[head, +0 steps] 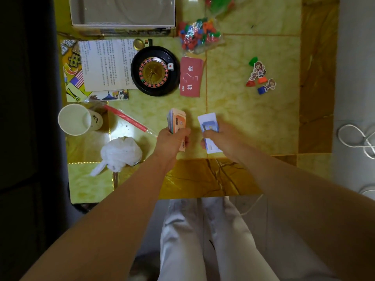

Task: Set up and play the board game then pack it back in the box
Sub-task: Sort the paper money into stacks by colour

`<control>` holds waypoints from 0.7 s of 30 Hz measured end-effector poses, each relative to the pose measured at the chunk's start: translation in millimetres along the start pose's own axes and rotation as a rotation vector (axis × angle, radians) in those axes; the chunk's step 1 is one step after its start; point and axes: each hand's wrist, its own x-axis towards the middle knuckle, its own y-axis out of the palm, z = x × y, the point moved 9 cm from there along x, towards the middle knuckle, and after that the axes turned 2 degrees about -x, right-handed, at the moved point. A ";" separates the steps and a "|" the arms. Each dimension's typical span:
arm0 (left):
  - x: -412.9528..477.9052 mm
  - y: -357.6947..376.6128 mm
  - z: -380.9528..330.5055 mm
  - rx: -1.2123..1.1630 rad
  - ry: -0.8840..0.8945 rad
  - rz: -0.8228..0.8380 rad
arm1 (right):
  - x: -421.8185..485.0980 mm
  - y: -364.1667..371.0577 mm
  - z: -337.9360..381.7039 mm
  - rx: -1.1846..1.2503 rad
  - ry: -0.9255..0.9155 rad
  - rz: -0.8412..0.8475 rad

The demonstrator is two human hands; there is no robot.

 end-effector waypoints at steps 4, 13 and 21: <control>-2.2 13.3 2.8 -0.058 -0.029 0.053 | -0.5 7.6 0.2 0.303 0.065 0.159; -1.1 21.4 -3.3 0.013 0.056 -0.071 | 1.8 -8.1 -10.1 0.305 0.068 0.109; -3.8 40.6 5.5 -0.278 -0.127 0.072 | -3.7 -16.7 -16.8 0.566 0.145 0.148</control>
